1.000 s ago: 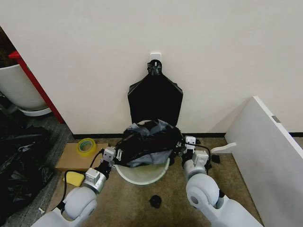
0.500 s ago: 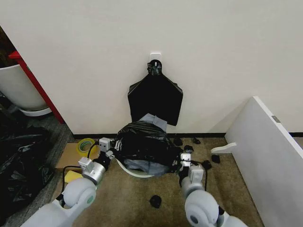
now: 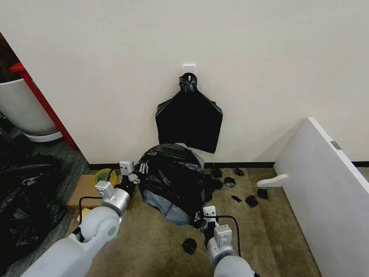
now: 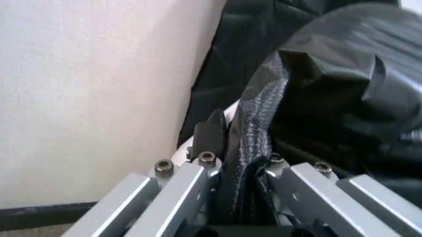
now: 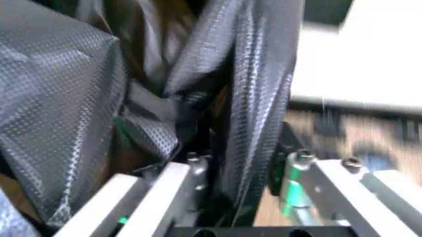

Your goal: Place the garbage bag over the trash bin.

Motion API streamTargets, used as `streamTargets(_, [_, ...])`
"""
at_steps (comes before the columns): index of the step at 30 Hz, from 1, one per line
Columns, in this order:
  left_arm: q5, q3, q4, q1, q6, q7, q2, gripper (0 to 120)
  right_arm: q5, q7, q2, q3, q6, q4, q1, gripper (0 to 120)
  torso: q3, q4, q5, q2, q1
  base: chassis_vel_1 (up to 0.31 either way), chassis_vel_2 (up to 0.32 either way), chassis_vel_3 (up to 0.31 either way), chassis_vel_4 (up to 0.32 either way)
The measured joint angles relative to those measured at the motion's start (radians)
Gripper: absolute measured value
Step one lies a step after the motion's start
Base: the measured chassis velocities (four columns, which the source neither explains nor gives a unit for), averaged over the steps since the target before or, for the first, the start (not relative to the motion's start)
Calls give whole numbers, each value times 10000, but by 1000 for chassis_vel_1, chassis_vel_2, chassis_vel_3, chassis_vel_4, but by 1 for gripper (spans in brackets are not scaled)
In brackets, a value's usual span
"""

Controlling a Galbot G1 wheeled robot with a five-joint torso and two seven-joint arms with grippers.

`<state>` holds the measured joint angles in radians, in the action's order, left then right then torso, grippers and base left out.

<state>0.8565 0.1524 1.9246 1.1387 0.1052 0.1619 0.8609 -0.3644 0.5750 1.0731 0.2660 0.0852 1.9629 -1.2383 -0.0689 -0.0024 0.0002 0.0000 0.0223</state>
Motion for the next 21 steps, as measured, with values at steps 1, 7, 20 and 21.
streamTargets(1, [-8, 6, -18, -5, -1, 9, 0, 2, 464, -306, -38, -102, -570, -224, 4, 24, 0, 0, -1, 0, 0, 0, 0, 0, 0])
streamTargets(7, [-166, -2, -129, 45, 6, 24, -8, 2, 2420, -3289, -196, -1755, -4622, -1935, -53, 46, 0, 0, 2, 0, 0, 0, 0, 0, 0])
streamTargets(20, [-245, -210, -335, -156, -226, 309, 131, 1, 1337, -3671, -186, -2462, -6656, -1150, -745, 89, 0, -3, -1, 0, 0, 0, 0, 0, 0])
streamTargets(21, [-249, -204, -357, -178, -274, 368, 134, 1, 1357, -3627, -189, -2356, -6687, -964, -802, 96, 1, -6, -1, 1, 0, 0, 0, 0, 0])
